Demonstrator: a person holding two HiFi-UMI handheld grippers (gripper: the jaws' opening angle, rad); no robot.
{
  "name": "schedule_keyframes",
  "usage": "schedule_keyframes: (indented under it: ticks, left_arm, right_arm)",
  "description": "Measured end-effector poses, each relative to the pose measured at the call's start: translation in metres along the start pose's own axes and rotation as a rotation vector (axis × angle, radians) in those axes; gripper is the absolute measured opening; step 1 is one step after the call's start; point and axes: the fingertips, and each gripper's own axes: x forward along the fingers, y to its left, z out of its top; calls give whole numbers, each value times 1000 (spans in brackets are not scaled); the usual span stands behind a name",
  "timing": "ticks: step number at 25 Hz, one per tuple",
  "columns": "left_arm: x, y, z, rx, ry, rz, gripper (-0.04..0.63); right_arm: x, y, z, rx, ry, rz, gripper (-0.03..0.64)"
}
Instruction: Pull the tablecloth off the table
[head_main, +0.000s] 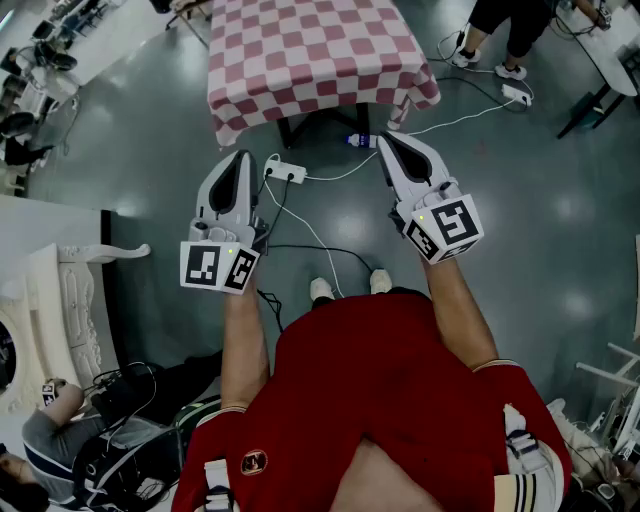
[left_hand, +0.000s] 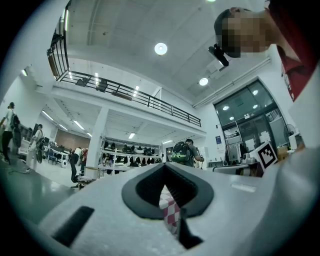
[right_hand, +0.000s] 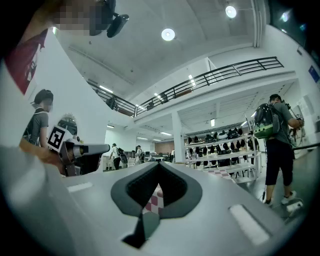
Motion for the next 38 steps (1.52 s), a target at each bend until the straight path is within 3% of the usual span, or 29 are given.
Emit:
schedule_keyframes:
  ticks: [14, 21, 29, 38]
  left_arm:
    - [24, -28, -10, -4, 10, 46, 2]
    - [45, -35, -16, 17, 13, 129, 2]
    - [64, -20, -24, 35, 20, 169, 2]
    - [130, 16, -45, 20, 13, 164, 2]
  right_arm:
    - [-15, -35, -3, 27, -21, 43, 12]
    - [-20, -79, -9, 32, -6, 58, 12]
    - [0, -111, -12, 29, -10, 53, 12]
    - [53, -154, -19, 0, 15, 51, 12]
